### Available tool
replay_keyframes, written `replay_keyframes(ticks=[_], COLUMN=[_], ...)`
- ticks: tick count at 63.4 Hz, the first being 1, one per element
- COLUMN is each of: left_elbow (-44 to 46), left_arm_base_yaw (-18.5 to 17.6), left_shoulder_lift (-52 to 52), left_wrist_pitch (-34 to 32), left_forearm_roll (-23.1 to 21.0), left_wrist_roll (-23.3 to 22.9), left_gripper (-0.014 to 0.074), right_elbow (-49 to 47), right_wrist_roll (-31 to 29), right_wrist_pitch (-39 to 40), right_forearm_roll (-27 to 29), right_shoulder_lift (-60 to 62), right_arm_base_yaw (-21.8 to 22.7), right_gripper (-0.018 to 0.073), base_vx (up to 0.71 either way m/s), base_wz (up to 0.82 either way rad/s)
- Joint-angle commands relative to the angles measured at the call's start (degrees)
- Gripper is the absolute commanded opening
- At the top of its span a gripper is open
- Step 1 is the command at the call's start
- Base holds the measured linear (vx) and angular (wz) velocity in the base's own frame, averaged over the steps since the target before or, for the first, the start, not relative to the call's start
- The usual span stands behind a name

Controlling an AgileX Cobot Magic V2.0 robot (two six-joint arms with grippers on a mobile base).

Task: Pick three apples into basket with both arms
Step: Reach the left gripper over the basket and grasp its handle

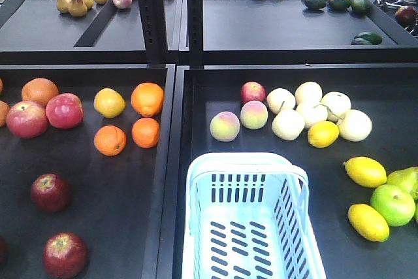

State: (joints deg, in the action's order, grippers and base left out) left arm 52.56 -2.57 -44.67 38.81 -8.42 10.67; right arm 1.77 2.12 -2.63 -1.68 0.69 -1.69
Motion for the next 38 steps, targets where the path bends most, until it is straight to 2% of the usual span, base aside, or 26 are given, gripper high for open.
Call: replay_keyframes(ticks=[1,6,17,25,31,38], left_elbow=[3.6,6.3,12.3,15.8,18.5,21.7], left_arm_base_yaw=[-2.8,-6.0,-15.1,-22.8,-28.5,-34.9], left_shoulder_lift=[-3.8,-7.5,-16.4,-23.0,-27.8,-33.6], left_wrist_pitch=[-2.1,0.6,3.4,4.1,4.8,5.7], left_forearm_roll=[-10.8,-13.9,-13.2,-10.0,-6.6,-0.5], left_wrist_roll=[12.8,18.9,25.6,30.0,30.5,30.5], left_gripper=[0.0675,0.0671,0.0659,0.0659,0.0654,0.0647], right_elbow=[0.6,0.6,0.6,0.6,0.6,0.6], right_wrist_roll=[-0.5,-0.5,-0.5,-0.5,-0.5,-0.5], right_wrist_pitch=[4.2,4.2,4.2,4.2,4.2,4.2], right_forearm_roll=[-0.1,-0.1,-0.1,-0.1,-0.1,-0.1], right_shoulder_lift=[0.1,0.1,0.1,0.1,0.1,0.1], right_arm_base_yaw=[0.4,0.4,0.4,0.4,0.4,0.4], right_gripper=[-0.0009,-0.0009,-0.0009,-0.0009,-0.0009,-0.0009], base_vx=[0.00,0.00,0.00,0.00,0.00,0.00], base_wz=[0.00,0.00,0.00,0.00,0.00,0.00])
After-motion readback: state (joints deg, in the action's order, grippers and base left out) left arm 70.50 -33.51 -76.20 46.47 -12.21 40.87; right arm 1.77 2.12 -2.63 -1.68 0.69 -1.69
